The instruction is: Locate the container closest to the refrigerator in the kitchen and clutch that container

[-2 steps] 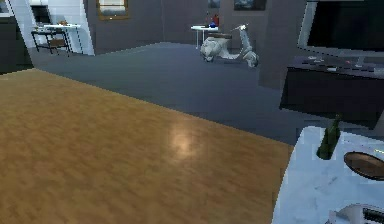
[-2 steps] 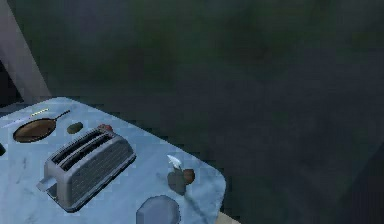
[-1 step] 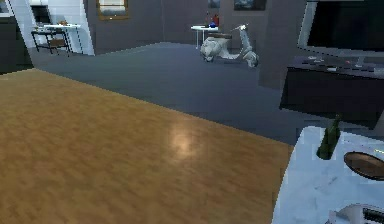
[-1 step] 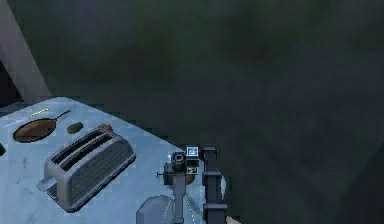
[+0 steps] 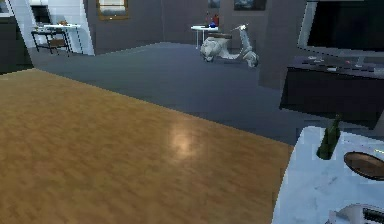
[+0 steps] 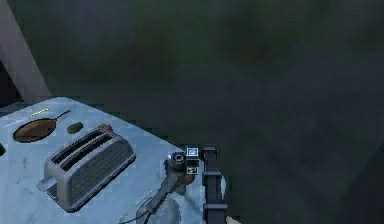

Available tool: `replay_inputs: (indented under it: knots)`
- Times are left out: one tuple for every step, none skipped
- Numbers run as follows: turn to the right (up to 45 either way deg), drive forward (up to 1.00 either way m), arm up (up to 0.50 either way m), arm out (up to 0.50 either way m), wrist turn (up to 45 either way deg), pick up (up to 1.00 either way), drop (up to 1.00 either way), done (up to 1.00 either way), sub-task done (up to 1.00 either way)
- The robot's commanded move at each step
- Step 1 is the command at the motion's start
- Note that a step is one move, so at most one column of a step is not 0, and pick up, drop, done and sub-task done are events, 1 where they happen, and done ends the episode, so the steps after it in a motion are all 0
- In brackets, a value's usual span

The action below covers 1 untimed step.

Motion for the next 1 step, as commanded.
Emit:
replay_inputs:
  knots:
    - [0.0, 0.00, 0.00, 0.00, 45.0, 0.00, 0.00, 0.00, 0.00]
